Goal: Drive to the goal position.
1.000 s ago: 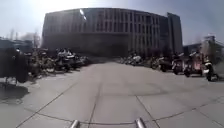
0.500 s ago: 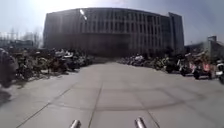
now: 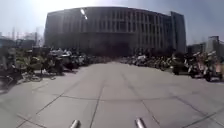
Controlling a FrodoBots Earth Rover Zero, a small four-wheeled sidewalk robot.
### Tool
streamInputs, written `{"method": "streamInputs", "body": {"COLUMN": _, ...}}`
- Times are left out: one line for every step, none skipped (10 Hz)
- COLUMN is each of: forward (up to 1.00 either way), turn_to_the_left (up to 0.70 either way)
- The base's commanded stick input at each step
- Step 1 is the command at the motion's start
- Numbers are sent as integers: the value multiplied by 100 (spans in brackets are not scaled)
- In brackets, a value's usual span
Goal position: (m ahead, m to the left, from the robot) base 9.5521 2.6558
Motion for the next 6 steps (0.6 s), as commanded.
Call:
{"method": "streamInputs", "body": {"forward": 100, "turn_to_the_left": 0}}
{"method": "streamInputs", "body": {"forward": 100, "turn_to_the_left": 0}}
{"method": "streamInputs", "body": {"forward": 100, "turn_to_the_left": 0}}
{"method": "streamInputs", "body": {"forward": 100, "turn_to_the_left": 0}}
{"method": "streamInputs", "body": {"forward": 100, "turn_to_the_left": 0}}
{"method": "streamInputs", "body": {"forward": 100, "turn_to_the_left": 0}}
